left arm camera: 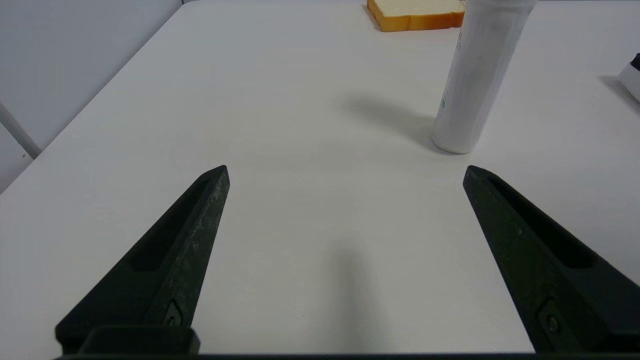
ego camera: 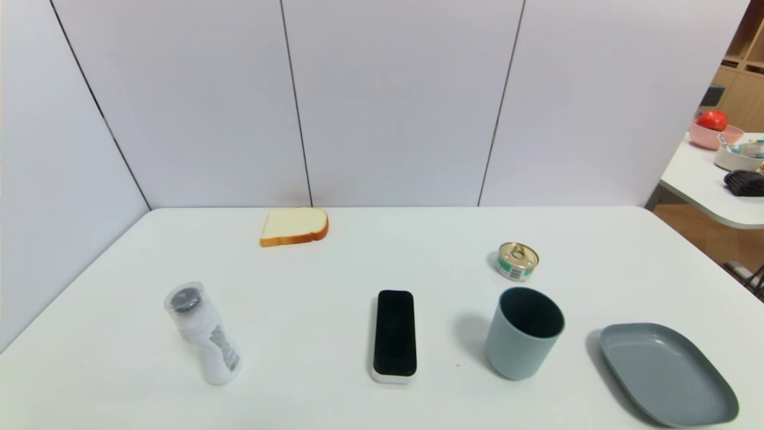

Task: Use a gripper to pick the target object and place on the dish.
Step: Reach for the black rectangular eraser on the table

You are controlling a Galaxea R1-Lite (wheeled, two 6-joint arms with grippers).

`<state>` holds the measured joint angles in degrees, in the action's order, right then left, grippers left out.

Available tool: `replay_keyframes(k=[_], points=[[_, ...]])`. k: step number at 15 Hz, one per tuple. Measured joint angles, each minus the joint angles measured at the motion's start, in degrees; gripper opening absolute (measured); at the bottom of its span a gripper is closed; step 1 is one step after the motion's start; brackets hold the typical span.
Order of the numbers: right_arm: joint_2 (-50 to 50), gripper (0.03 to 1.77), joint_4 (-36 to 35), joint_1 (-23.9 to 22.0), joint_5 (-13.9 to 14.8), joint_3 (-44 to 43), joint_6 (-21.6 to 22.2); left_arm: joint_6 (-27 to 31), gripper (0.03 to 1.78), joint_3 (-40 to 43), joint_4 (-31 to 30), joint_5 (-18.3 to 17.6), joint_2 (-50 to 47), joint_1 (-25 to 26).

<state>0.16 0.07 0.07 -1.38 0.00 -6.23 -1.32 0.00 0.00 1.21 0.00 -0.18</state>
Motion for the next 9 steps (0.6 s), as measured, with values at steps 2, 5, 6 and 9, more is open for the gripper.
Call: replay_keyframes(k=[2,5,6,9], points=[[1.0,1.71,-0.3,0.0,0.1,0.0,0.0,0.0,1.69,0.0,0.0,0.0,0.0,0.0],[4.5,1.71,-4.8,0.1,-0.6,-3.5,-2.3,0.0,1.69,0.0,0.0,0.0,0.0,0.0],[6.7,1.71,-7.5,0.3,-1.1,-5.3,-3.4,0.0,1.69,0.0,0.0,0.0,0.0,0.0],[13.2,1.71,-11.9,1.0,-1.8,-12.8,-4.5,0.0,1.69,0.0,0.0,0.0,0.0,0.0]])
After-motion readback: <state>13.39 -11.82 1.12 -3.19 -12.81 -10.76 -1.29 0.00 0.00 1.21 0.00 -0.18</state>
